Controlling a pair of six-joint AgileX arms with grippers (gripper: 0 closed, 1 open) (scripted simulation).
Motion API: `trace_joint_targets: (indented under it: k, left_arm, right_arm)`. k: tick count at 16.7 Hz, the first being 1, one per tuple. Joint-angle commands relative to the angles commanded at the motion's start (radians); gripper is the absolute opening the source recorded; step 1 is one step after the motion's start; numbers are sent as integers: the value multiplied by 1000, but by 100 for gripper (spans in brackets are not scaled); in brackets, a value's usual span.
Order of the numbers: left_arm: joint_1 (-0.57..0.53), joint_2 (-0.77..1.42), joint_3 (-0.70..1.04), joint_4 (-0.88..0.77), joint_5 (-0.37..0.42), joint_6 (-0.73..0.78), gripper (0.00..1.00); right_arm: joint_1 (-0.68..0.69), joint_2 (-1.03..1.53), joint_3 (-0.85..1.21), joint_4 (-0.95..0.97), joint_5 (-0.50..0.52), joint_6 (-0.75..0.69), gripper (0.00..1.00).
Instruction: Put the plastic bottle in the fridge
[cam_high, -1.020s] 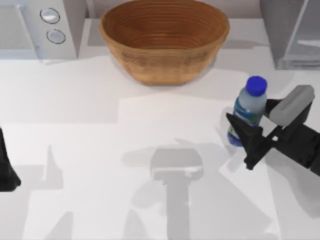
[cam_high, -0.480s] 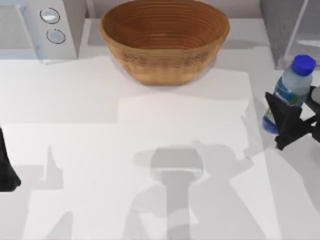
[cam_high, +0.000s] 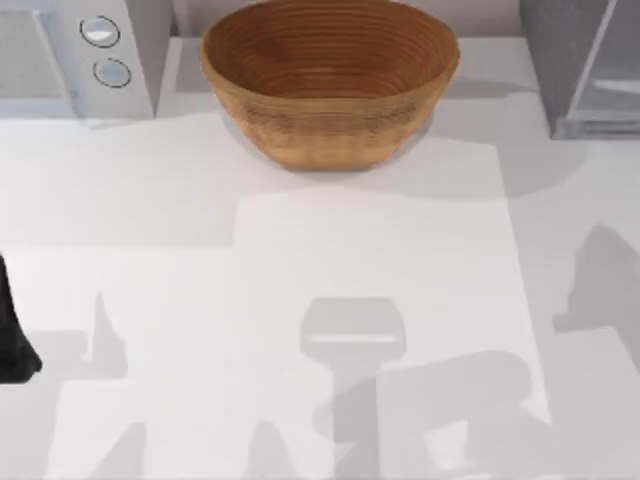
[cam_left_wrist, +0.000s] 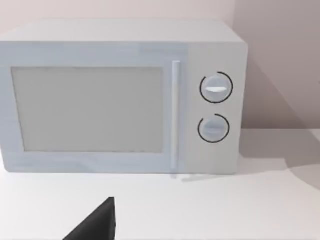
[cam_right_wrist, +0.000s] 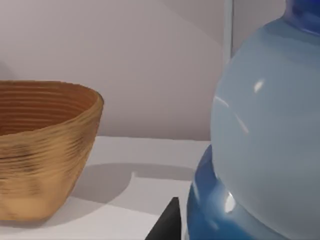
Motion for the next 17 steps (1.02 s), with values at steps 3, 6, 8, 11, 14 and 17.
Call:
trace_joint_targets:
  k: [3,6,8,11,14,17]
  left_arm:
    - [0,0,0,0,0,0,100]
    - [0,0,0,0,0,0,100]
    - [0,0,0,0,0,0,100]
    - [0,0,0,0,0,0,100]
    - [0,0,0,0,0,0,100]
    - [0,0,0,0,0,0,100]
  right_arm:
    - [-28,-293,-58,-207,64,-12,1]
    - [-39,-508,-105,-368,109,-32,1]
    - [-40,-598,-126,-438,128,-46,1]
    - [-39,-654,-140,-482,139,-57,1]
    - [-39,-654,-140,-482,139,-57,1]
    - [-38,-640,-133,-474,136,-54,1]
